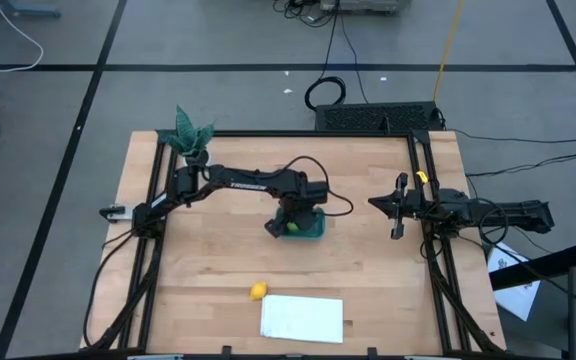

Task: Pick and placing Produce into tupperware
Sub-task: Put the green cabbage into the green bin, then put the red strawberry into the green bin

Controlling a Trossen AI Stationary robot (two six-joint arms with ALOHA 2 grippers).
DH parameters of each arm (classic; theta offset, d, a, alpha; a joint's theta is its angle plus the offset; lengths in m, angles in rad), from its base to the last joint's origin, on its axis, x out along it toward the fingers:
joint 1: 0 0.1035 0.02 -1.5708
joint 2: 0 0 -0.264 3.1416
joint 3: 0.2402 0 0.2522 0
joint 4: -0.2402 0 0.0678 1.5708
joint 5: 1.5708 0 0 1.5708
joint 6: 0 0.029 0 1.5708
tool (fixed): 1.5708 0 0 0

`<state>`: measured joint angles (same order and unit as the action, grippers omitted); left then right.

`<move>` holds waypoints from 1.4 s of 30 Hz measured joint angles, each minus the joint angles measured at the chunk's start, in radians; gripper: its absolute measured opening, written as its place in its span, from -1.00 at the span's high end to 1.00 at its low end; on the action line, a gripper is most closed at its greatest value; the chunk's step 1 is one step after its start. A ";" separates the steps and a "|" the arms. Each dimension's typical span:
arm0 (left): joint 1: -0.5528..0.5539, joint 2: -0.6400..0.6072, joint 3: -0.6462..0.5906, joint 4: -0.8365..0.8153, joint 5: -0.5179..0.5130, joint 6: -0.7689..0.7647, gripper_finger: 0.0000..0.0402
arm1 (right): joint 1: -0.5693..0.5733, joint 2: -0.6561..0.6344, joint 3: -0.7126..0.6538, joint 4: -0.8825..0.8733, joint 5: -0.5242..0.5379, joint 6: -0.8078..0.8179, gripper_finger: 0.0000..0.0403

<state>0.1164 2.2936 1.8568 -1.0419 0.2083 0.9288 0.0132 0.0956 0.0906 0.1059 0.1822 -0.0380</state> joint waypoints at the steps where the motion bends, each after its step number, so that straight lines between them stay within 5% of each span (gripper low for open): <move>1: -0.001 0.000 0.000 0.000 -0.014 -0.003 -0.54 | 0.000 0.000 0.000 0.000 0.000 0.000 1.00; 16: -0.001 0.000 0.000 0.000 0.009 -0.057 -0.56 | 0.000 0.000 0.000 0.000 0.000 0.000 1.00; 27: -0.002 0.000 0.001 -0.002 -0.043 -0.095 -0.76 | 0.000 0.000 0.000 -0.001 0.000 0.000 1.00; 42: -0.003 -0.002 0.168 -0.162 -0.092 -0.112 -0.68 | 0.000 0.000 0.000 -0.003 0.000 0.000 1.00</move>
<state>0.1135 2.2921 2.0251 -1.2039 0.1165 0.8169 0.0131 0.0956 0.0906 0.1029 0.1818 -0.0380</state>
